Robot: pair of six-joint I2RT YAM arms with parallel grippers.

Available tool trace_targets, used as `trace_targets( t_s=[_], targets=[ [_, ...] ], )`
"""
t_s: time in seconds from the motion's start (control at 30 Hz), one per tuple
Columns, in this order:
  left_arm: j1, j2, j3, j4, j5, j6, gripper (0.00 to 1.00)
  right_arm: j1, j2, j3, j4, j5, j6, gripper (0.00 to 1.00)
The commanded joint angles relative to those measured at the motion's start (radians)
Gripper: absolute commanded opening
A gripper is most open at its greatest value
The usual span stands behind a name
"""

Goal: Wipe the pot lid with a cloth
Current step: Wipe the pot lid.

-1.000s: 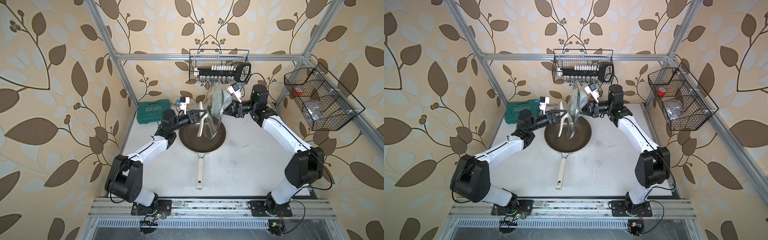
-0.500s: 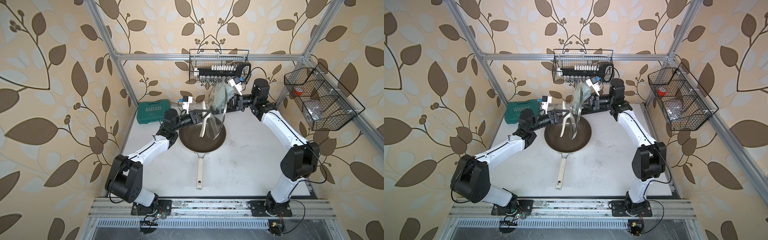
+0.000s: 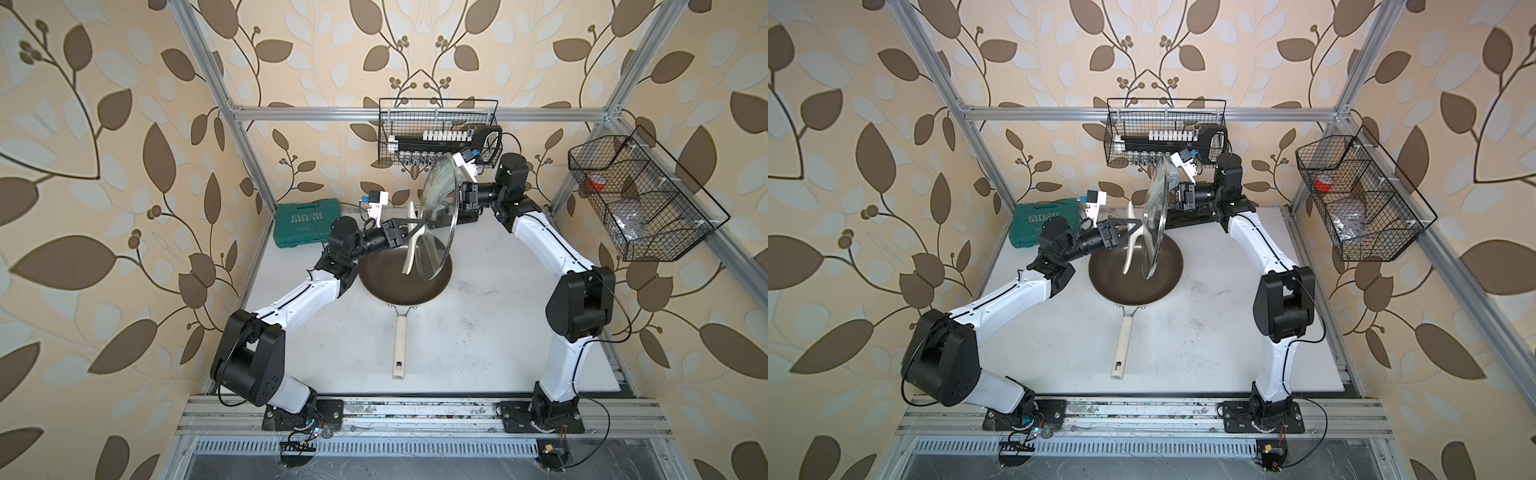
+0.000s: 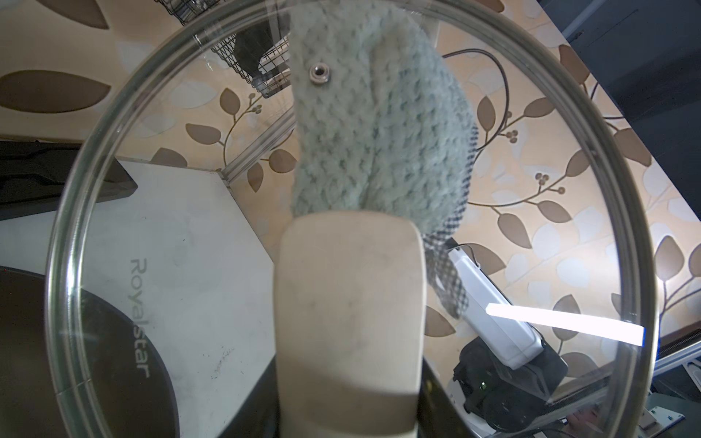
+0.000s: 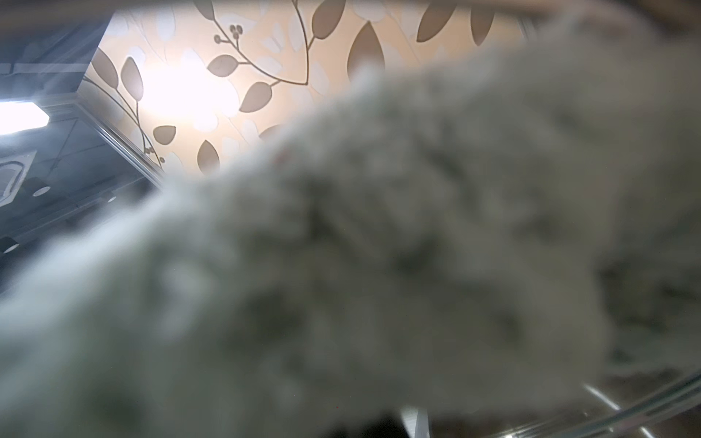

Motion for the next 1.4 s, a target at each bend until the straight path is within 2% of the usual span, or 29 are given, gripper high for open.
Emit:
trace_targets(
  t_s=[0.0,0.53,0.87,1.2,1.37],
  targets=[
    [-0.014,-0.104,0.124,0.233,0.018,0.033,0.00,0.005,0.032,0.022,0.067,0.007,0.045,0.00],
    [-0.014,-0.103,0.143,0.261,0.007,0.032,0.00,0.039,0.025,-0.118,0.088,0.005,0.008,0.00],
    [-0.013,-0.113,0.147,0.238,0.001,0.059,0.00,0.058,-0.023,-0.255,0.027,-0.014,-0.094,0.00],
    [-0.013,-0.104,0.151,0.246,-0.015,0.070,0.00,0.089,-0.137,-0.374,-0.198,-0.062,-0.294,0.00],
    [-0.010,-0.096,0.153,0.253,-0.031,0.075,0.00,0.101,-0.194,-0.390,-0.465,-0.094,-0.504,0.00]
  ],
)
